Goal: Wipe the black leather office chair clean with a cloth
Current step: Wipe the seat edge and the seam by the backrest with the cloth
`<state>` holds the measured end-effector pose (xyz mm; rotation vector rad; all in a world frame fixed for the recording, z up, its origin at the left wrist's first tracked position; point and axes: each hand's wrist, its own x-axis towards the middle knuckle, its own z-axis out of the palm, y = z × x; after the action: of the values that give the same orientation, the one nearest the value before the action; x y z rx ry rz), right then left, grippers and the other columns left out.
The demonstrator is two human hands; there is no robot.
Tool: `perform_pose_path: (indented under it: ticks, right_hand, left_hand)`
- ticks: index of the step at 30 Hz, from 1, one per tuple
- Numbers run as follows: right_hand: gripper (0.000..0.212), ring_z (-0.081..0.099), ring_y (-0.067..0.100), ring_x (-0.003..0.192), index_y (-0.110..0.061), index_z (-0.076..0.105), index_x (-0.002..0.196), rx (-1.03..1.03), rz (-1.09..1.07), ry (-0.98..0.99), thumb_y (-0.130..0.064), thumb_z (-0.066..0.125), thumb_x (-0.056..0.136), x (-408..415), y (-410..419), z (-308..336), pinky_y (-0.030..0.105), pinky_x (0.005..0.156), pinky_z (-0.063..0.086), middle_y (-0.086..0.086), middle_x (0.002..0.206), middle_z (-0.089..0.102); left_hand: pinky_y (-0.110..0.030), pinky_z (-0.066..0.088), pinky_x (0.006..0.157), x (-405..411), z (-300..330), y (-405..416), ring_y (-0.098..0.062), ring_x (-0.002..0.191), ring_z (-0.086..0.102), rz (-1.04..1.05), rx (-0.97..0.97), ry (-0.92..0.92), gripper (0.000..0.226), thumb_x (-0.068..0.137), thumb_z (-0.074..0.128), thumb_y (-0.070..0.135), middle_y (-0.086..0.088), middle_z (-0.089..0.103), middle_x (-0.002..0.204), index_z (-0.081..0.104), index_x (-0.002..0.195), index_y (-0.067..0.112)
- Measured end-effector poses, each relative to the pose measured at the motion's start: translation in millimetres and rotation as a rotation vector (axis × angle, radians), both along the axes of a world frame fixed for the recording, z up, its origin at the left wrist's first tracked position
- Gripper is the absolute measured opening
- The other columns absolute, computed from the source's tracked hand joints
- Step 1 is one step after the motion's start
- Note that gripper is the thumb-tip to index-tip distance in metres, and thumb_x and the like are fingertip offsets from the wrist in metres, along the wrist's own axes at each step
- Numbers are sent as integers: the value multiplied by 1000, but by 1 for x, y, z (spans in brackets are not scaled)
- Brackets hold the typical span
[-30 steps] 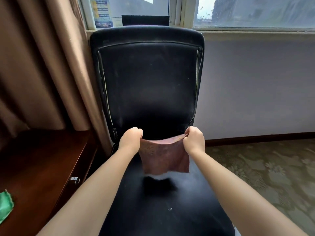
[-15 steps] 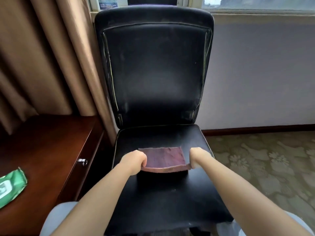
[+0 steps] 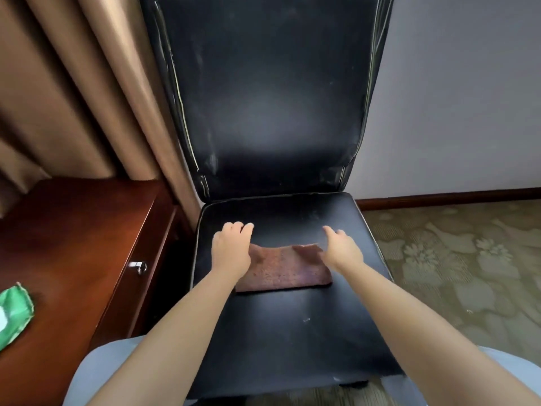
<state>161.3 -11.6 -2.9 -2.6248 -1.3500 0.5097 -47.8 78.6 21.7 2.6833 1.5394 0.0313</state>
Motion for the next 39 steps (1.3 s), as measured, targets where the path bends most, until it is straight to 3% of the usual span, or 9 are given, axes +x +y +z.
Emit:
perform_pose_path:
  ticks: [2, 7, 12, 17, 23, 27, 30, 34, 39]
  right_hand:
    - [42, 49, 32, 116, -16, 39, 131, -69, -64, 49, -18, 49, 91, -8, -3, -18, 37, 89, 43, 11, 127, 48]
    - [36, 52, 33, 115, -5, 49, 122, -144, -349, 185, -12, 52, 87, -20, -4, -42, 34, 90, 45, 15, 126, 50]
    - [29, 53, 32, 114, -9, 56, 114, -135, -478, 251, -17, 51, 86, -27, 5, -34, 34, 92, 47, 13, 121, 58]
    - [29, 56, 26, 108, -14, 62, 111, 201, -191, 419, -9, 54, 84, -69, 21, -14, 29, 87, 46, 7, 116, 61]
    - [11, 60, 19, 90, -20, 63, 97, 2, 136, 641, -27, 58, 90, -127, 25, -14, 28, 76, 49, -1, 96, 64]
    - [27, 52, 23, 109, -12, 60, 115, 118, 50, 258, -22, 50, 92, -123, 21, -29, 32, 86, 45, 4, 116, 59]
    - [36, 39, 25, 122, -15, 52, 126, 55, 79, 145, -20, 51, 91, -114, 17, -35, 36, 96, 41, 6, 132, 45]
    - [51, 51, 25, 112, -17, 44, 134, 0, -2, 334, -8, 56, 86, -106, 8, -42, 27, 92, 42, 9, 131, 41]
    - [55, 53, 20, 116, -18, 47, 132, -43, 55, 461, -5, 64, 81, -92, -8, -38, 21, 86, 41, 2, 131, 55]
  left_hand:
    - [-32, 39, 96, 1, -20, -2, -20, 124, 40, 83, -42, -59, 60, 90, 54, 10, 1, 43, 138, 32, 144, 22]
    - [-39, 45, 91, -5, -55, -20, -28, 126, 42, 550, -474, -223, 55, 89, 64, 25, -10, 45, 135, 39, 136, 12]
    - [-31, 48, 78, -12, -65, -11, -28, 108, 59, 701, -664, -340, 43, 81, 71, 15, -10, 59, 121, 53, 120, 9]
    - [-35, 58, 76, -23, -64, -11, -28, 92, 63, 846, -764, -548, 27, 87, 60, 11, -13, 64, 109, 60, 112, 4]
    - [-30, 51, 62, -41, -58, -7, -26, 68, 61, 939, -882, -850, 20, 95, 42, 13, -15, 64, 83, 55, 84, 1]
    - [-37, 57, 72, -44, -62, -7, -27, 67, 60, 873, -885, -844, 25, 92, 58, 18, -11, 62, 73, 53, 69, 9]
    - [-40, 58, 81, -40, -65, -12, -25, 73, 62, 773, -834, -766, 15, 84, 71, 22, -9, 63, 86, 59, 83, 13]
    - [-36, 57, 81, -29, -68, -20, -25, 84, 66, 710, -871, -670, 51, 77, 77, 12, -12, 65, 108, 56, 123, 9]
    - [-35, 60, 69, -22, -71, -33, -26, 82, 68, 765, -877, -610, 21, 77, 67, 3, -15, 66, 96, 62, 98, 1]
